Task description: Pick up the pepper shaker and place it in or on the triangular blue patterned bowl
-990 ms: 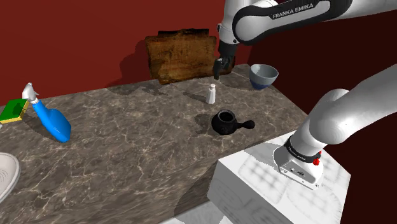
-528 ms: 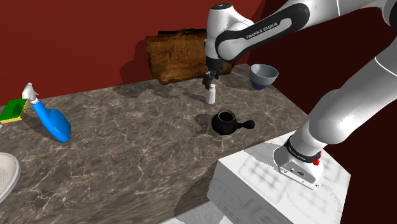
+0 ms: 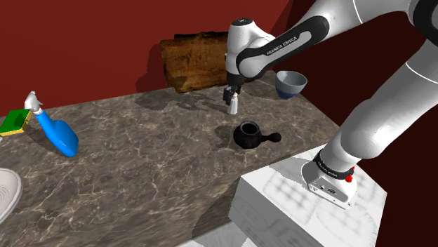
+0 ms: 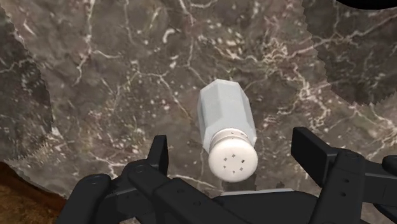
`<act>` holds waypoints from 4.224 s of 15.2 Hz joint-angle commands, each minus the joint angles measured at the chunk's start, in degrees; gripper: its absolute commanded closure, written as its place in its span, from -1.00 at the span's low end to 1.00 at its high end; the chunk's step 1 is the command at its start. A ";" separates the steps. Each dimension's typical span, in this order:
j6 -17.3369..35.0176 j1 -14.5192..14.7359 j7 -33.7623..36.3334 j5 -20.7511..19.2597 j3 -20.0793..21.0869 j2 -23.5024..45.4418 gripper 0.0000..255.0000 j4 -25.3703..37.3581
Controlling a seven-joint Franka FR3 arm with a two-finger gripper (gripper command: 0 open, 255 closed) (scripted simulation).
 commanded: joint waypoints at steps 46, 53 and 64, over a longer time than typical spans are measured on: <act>-23.26 0.42 -3.61 2.84 -0.54 -9.17 1.00 14.38; -28.14 0.41 -4.07 3.00 -0.62 -9.65 1.00 18.81; -28.50 -5.11 -18.86 0.54 -10.82 -18.71 1.00 11.38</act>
